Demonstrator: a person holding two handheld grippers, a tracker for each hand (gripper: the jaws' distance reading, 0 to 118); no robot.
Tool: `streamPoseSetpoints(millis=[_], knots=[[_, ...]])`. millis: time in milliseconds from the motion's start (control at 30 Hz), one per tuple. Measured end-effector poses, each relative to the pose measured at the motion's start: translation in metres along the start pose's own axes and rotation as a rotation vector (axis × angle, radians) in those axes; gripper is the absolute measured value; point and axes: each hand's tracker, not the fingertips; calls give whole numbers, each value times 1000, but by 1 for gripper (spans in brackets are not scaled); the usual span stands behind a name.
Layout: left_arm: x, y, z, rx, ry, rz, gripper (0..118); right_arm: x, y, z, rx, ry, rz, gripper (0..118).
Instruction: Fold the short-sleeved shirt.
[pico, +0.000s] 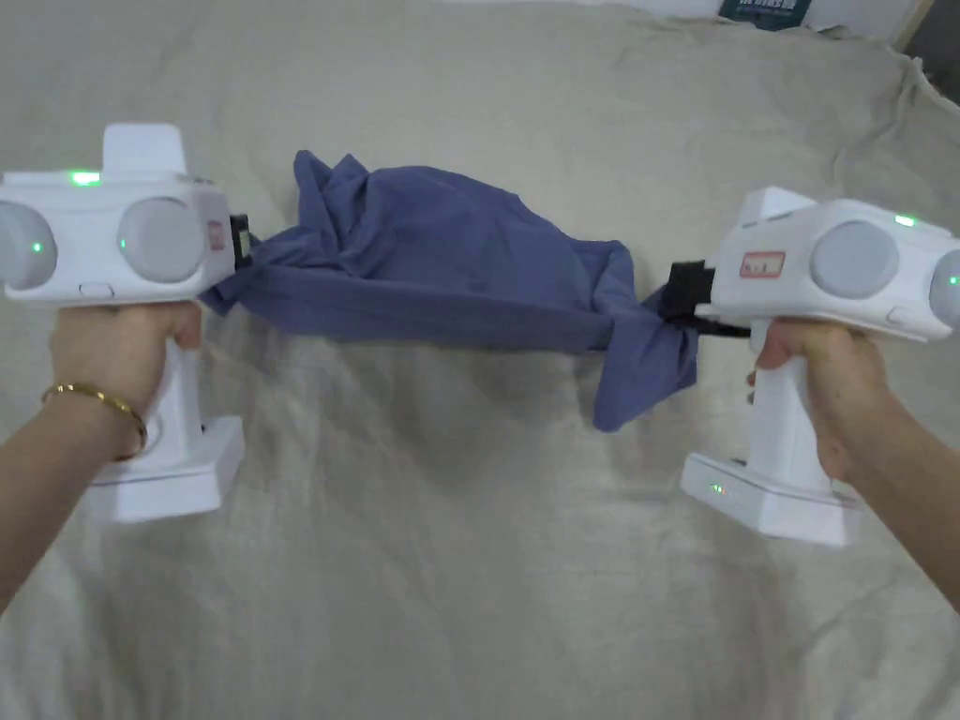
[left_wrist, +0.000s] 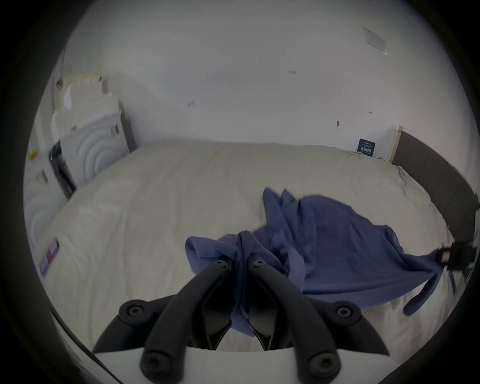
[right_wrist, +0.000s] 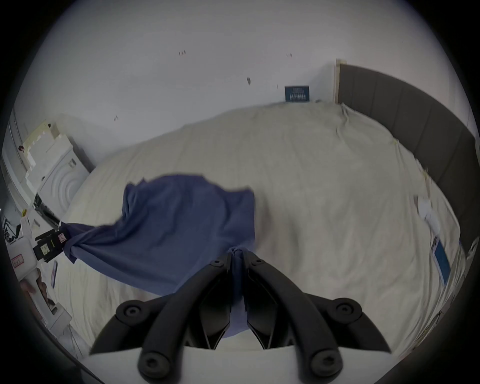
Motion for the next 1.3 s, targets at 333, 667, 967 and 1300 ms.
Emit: streamPoseSetpoints(millis=[333, 667, 967, 1300], knots=[[-38, -99, 74, -15, -3, 88, 7, 23, -118, 49, -26, 59, -103, 7], [-63, -170, 123, -89, -11, 169, 7, 37, -185, 93, -41, 74, -107, 7], [-71, -181, 121, -113, 2, 245, 48, 43, -206, 86, -66, 49, -122, 16], [-103, -115, 168, 192, 49, 225, 118, 37, -161, 152, 244, -92, 79, 90]])
